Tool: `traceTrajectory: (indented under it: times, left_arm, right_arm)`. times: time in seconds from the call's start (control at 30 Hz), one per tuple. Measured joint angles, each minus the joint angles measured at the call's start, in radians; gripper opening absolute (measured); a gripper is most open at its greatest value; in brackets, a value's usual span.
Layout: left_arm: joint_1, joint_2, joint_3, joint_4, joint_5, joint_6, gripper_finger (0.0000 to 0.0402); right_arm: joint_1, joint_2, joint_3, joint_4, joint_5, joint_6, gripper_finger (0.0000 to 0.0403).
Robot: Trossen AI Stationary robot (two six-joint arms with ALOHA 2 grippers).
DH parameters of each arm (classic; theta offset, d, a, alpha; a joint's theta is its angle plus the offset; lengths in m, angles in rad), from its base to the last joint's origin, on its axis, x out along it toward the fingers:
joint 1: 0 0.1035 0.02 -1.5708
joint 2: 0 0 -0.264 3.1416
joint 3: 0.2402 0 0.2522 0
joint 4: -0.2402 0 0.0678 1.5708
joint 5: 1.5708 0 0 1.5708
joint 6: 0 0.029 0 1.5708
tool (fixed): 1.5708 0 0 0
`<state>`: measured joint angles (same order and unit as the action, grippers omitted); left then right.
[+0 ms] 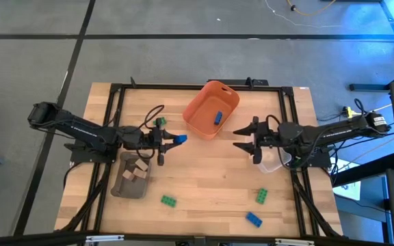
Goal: Sort & place blocks by color
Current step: Put the left blue game piece into the orange bin
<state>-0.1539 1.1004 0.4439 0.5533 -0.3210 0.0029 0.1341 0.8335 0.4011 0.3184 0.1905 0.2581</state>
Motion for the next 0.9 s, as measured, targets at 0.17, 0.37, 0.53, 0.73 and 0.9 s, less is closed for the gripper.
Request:
traceTrajectory:
  times: [0.17, 0.37, 0.53, 0.73, 0.9]
  left_arm:
    - [0.005, 0.000, 0.000, 0.004, -0.010, 0.000, 0.0082]
    - [0.017, 0.000, 0.000, 0.023, -0.012, 0.000, 0.0082]
    - [0.017, 0.000, 0.000, 0.023, -0.014, 0.011, 0.0082]
    - [0.017, 0.000, 0.000, 0.023, -0.029, 0.027, 0.0082]
    - [0.015, 0.000, 0.000, 0.020, -0.029, 0.026, 0.0082]
  right_arm:
    - [0.000, 0.059, 0.000, 0.044, 0.106, 0.019, 0.0250]
    - [-0.029, 0.255, 0.000, 0.241, 0.170, 0.024, 0.0250]
    - [-0.086, 0.420, 0.025, 0.380, 0.187, 0.030, 0.0245]
    - [-0.121, 0.575, 0.112, 0.354, 0.226, 0.056, 0.0153]
    - [-0.125, 0.667, 0.178, 0.299, 0.266, 0.052, 0.0020]
